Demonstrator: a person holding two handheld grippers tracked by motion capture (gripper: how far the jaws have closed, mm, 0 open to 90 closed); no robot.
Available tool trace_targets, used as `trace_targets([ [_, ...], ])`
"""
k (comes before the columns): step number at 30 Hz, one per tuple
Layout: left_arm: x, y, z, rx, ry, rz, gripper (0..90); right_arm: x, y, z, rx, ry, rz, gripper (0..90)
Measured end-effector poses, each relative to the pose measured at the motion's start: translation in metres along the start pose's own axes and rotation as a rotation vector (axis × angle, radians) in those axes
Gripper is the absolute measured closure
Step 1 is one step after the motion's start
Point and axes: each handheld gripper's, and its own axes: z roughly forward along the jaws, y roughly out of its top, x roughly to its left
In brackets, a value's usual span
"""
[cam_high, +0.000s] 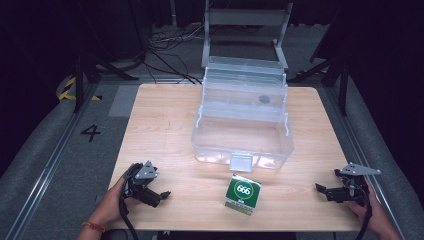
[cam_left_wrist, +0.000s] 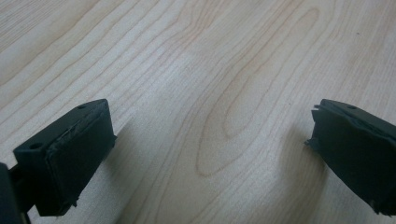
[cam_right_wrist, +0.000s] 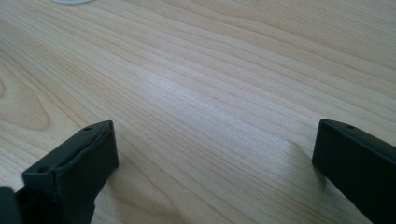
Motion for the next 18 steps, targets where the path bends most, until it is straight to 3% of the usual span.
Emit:
trace_targets([
  [9, -0.002, -0.005, -0.004, -0.01, 0.053, -0.046, 0.5, -0.001, 0.0, 0.0, 0.002, 0.012, -0.01, 0.5],
  [12, -0.001, -0.004, -0.003, -0.005, 0.045, -0.052, 0.5, -0.001, 0.0, -0.001, 0.009, 0.015, -0.017, 0.5],
  [18, -0.008, 0.005, -0.004, 0.056, 0.057, -0.063, 4.0, 0.0, 0.002, -0.002, 0.018, 0.013, -0.051, 1.7],
])
